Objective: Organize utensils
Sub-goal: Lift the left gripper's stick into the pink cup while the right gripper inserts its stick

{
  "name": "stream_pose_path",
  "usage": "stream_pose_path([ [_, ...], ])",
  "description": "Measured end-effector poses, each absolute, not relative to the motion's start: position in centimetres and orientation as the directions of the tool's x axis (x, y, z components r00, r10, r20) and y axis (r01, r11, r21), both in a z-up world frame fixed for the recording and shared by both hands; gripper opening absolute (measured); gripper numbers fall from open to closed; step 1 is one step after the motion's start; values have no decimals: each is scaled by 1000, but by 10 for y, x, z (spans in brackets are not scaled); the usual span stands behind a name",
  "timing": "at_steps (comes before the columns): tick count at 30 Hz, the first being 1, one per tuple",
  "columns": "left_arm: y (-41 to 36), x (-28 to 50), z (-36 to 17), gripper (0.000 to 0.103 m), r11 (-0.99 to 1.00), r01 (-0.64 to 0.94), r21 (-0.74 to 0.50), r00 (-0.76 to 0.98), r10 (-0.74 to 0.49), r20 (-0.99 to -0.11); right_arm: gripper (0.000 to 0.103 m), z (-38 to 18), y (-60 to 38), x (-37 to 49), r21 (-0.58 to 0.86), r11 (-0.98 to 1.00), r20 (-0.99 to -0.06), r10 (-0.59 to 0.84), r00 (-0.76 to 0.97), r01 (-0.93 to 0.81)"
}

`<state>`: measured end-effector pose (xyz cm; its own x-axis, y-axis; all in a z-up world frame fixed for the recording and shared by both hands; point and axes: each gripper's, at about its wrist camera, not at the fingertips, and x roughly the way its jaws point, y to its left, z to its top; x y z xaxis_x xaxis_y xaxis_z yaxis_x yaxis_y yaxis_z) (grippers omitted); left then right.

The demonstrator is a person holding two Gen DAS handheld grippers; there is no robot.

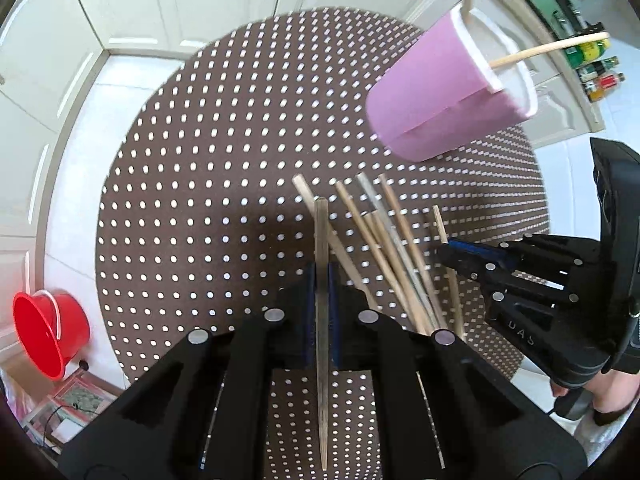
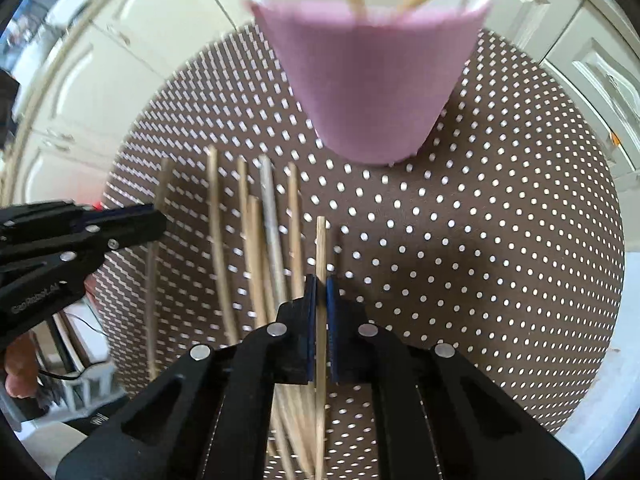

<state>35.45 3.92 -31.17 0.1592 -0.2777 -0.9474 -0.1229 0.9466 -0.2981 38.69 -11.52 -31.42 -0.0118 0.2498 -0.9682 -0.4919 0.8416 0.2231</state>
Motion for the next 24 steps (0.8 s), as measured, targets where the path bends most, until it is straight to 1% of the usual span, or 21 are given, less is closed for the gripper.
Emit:
stream_pose_path([
  [5,35,356,-277,6,948,-66,-313,234,-290,-928,4,-271,-132,385,263,849,-933,344,102,-459],
  [10,30,355,-233,6,945,-22,-327,313,-304,-900,4,-229,-147,374,255,860,-898,380,221,-443],
  [12,29,356,-223,6,943,-16,-333,342,-308,-888,4,-214,-154,370,250,867,-878,391,276,-432],
  [16,27,356,-189,6,935,11,-354,419,-326,-847,4,-193,-162,366,283,870,-820,438,369,-402],
  [24,19,357,-127,6,932,69,-356,527,-337,-780,4,-141,-166,365,252,893,-689,436,579,-372],
])
